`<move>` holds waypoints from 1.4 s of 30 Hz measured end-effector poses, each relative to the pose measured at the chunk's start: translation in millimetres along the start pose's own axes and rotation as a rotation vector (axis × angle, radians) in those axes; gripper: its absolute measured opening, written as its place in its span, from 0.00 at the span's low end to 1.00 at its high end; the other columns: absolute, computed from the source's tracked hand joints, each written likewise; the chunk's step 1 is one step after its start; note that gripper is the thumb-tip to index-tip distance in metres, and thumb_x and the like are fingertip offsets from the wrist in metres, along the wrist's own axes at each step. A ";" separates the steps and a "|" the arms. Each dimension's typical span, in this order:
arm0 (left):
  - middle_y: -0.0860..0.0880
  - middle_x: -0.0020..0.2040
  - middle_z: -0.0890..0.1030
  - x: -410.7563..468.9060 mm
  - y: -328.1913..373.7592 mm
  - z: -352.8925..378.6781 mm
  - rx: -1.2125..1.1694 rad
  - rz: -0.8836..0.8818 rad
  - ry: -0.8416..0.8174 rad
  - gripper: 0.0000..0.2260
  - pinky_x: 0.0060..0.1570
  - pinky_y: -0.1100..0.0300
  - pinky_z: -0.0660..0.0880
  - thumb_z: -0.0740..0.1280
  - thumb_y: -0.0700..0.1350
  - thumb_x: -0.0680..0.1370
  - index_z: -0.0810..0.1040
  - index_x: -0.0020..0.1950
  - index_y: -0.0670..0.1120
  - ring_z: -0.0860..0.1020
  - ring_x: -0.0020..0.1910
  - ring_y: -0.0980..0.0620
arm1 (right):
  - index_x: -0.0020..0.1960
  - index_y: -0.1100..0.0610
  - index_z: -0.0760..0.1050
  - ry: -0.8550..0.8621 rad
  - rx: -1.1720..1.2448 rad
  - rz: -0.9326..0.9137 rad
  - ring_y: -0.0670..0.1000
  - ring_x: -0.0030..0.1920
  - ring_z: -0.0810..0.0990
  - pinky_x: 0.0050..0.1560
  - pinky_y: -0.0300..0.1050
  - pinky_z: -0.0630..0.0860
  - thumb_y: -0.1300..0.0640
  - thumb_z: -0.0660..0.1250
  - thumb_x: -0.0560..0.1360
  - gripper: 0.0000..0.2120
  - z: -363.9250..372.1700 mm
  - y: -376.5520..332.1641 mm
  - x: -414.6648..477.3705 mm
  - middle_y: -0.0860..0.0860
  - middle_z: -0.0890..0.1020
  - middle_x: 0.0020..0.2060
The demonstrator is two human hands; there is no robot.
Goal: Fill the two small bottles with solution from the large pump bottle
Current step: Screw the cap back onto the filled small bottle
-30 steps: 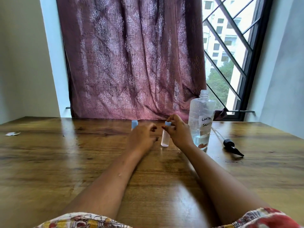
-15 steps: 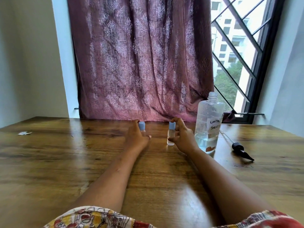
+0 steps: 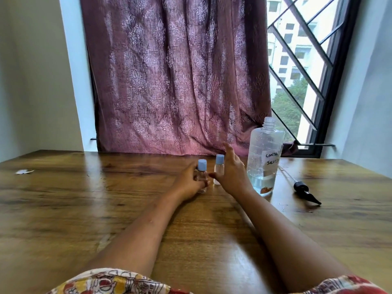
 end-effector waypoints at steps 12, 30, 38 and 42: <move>0.58 0.37 0.77 -4.6 9.3 7.9 0.045 0.101 -0.037 0.17 0.28 0.77 0.68 0.76 0.39 0.67 0.74 0.51 0.48 0.75 0.31 0.73 | 0.44 0.58 0.79 0.034 0.023 -0.205 0.45 0.39 0.72 0.39 0.36 0.64 0.49 0.67 0.74 0.12 -4.6 -27.1 -4.4 0.47 0.75 0.39; 0.50 0.41 0.83 -2.3 4.3 5.5 -0.144 0.037 -0.112 0.16 0.38 0.63 0.78 0.76 0.38 0.67 0.75 0.46 0.53 0.81 0.39 0.58 | 0.53 0.58 0.81 -0.119 0.055 -0.153 0.51 0.50 0.80 0.48 0.35 0.69 0.60 0.68 0.73 0.10 -12.1 -37.6 -2.5 0.54 0.84 0.47; 0.54 0.36 0.82 -1.9 4.6 7.1 -0.208 0.039 -0.144 0.15 0.32 0.70 0.74 0.74 0.34 0.68 0.77 0.46 0.51 0.80 0.34 0.63 | 0.60 0.53 0.73 -0.099 0.187 -0.107 0.45 0.44 0.76 0.38 0.25 0.68 0.53 0.70 0.72 0.17 -14.7 -28.2 -5.5 0.49 0.79 0.46; 0.48 0.43 0.83 -0.5 0.8 7.2 -0.234 0.027 -0.150 0.15 0.41 0.64 0.78 0.74 0.33 0.67 0.77 0.47 0.49 0.81 0.42 0.55 | 0.47 0.55 0.76 0.002 0.103 -0.132 0.44 0.39 0.71 0.37 0.28 0.65 0.52 0.72 0.70 0.10 -16.8 -23.4 -2.7 0.48 0.75 0.39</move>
Point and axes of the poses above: each hand's wrist, its own x-axis towards the middle knuckle, its own z-axis out of the palm, y = z × x, the point moved 3 cm from there along x, towards the middle knuckle
